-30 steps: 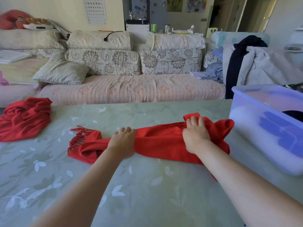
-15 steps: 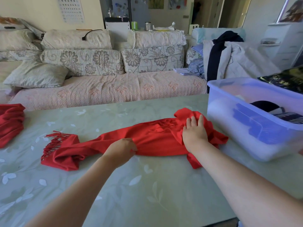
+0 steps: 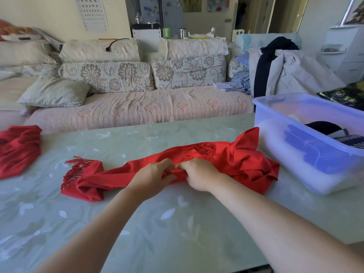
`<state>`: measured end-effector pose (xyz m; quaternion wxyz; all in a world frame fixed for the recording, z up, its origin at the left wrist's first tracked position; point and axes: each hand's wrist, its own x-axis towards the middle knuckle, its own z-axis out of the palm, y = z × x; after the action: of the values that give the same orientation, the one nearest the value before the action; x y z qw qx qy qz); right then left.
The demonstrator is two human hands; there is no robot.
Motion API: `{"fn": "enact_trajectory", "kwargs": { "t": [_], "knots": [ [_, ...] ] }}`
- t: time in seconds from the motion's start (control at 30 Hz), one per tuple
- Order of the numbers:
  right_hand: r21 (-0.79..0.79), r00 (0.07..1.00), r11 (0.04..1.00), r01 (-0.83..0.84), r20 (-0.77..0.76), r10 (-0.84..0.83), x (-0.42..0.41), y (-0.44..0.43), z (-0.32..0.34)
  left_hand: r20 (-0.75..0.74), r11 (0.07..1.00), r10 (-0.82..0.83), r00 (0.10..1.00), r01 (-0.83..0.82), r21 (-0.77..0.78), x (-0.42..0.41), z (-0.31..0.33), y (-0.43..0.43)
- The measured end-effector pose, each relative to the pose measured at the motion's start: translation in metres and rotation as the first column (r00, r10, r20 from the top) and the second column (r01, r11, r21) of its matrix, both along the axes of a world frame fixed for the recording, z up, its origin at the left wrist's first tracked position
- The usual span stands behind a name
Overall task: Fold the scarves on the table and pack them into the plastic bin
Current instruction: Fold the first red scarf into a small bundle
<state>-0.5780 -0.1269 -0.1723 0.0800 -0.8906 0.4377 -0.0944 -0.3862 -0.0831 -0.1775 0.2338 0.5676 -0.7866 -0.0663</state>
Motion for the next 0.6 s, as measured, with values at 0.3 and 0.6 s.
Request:
{"fn": "enact_trajectory", "kwargs": {
  "t": [0.3, 0.6],
  "knots": [
    [-0.018, 0.863, 0.998, 0.064, -0.501, -0.065, 0.003, 0.015, 0.025, 0.321, 0.981, 0.172, 0.931, -0.190, 0.026, 0.079, 0.014, 0.020],
    [0.365, 0.981, 0.914, -0.180, 0.003, 0.192, 0.069, 0.054, 0.011, 0.102, 0.956, -0.015, 0.995, -0.015, 0.292, 0.058, 0.032, 0.067]
  ]
}}
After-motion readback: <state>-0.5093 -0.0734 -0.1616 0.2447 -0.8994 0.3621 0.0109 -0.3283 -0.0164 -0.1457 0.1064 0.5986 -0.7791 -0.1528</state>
